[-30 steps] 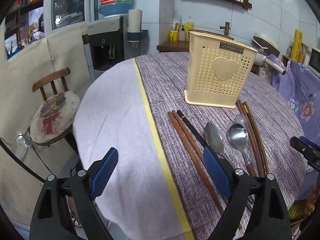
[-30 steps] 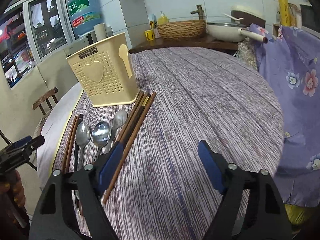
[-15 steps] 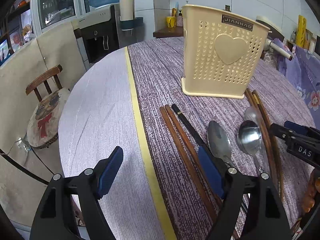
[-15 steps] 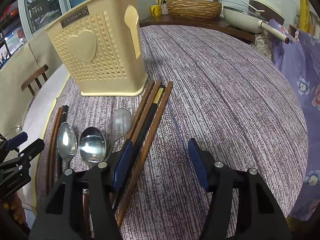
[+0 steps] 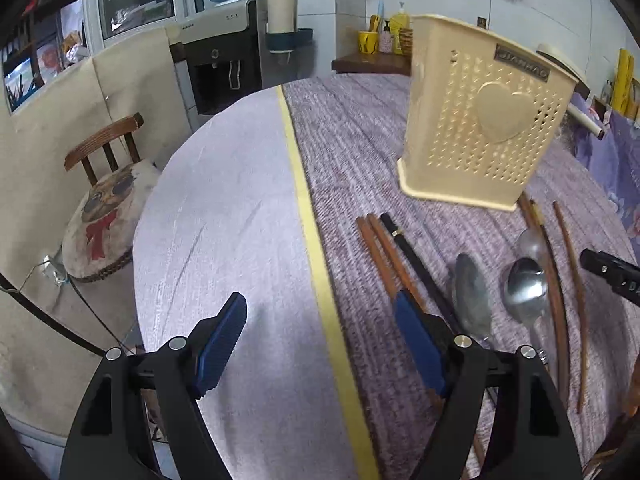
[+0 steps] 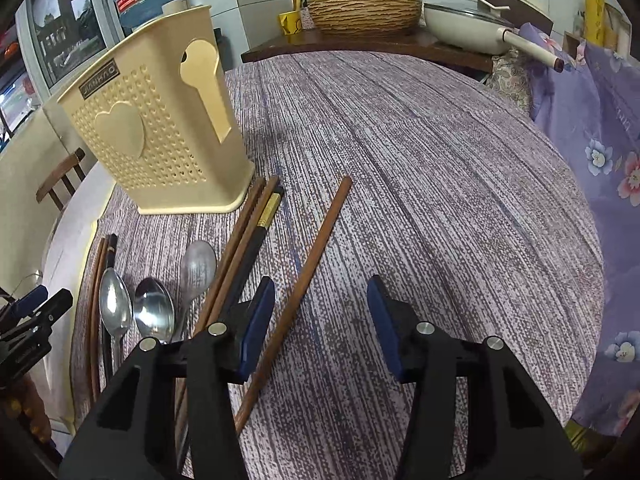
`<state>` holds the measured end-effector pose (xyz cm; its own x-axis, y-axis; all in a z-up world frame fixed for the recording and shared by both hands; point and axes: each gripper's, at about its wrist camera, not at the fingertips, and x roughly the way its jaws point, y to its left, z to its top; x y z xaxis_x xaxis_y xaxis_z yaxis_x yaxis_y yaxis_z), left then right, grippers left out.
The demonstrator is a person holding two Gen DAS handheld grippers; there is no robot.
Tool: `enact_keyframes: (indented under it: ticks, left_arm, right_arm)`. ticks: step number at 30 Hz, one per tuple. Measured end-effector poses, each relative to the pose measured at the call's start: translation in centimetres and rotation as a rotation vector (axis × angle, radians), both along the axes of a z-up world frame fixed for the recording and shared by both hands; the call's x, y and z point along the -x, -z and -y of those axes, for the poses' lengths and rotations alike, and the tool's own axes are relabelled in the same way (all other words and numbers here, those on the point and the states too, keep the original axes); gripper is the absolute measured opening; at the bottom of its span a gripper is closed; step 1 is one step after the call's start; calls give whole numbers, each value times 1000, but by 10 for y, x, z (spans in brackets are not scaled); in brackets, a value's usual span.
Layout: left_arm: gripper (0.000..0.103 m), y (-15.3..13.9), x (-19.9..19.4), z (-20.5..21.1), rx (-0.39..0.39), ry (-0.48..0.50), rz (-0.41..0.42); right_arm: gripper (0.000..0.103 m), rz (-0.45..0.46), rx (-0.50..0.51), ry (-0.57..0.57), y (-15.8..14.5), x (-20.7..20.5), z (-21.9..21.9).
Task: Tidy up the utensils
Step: 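Move the left tool toward the chopsticks while the right tool approaches them too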
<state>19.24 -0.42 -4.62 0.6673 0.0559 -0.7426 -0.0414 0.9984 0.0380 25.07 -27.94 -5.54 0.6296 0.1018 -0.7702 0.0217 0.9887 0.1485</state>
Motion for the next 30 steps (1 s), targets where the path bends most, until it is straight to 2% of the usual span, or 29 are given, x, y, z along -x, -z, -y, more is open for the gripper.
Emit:
enact_keyframes:
  ticks: [3,4,7,13,17,23,30]
  left_arm:
    - [72,3,-6,16,-31,28,-7]
    - [68,6,-7,18,-24,34,-19]
    - [63,15,-9,20,-21,32,-51]
    - [58,21,-6,5,11,5,-70]
    - [53,20,-13,11,14,14,-84]
    - [44,18,-22,15,37,15,-94]
    - [43,18,-27,20,21,-12,-86]
  right_arm:
    - [49,-2,-8,-4,1,-4,-4]
    - [49,-1,-5,-8,1,-4,-6]
    - [49,0,6,-13,3,-2,-10]
    - [48,-12,7,11,7,-3,0]
    - [42,-23,-21,11,8,-10,0]
    - [33,-28,-2,19,9,-23,-10]
    - [28,-13,56,32,10,-40,-21]
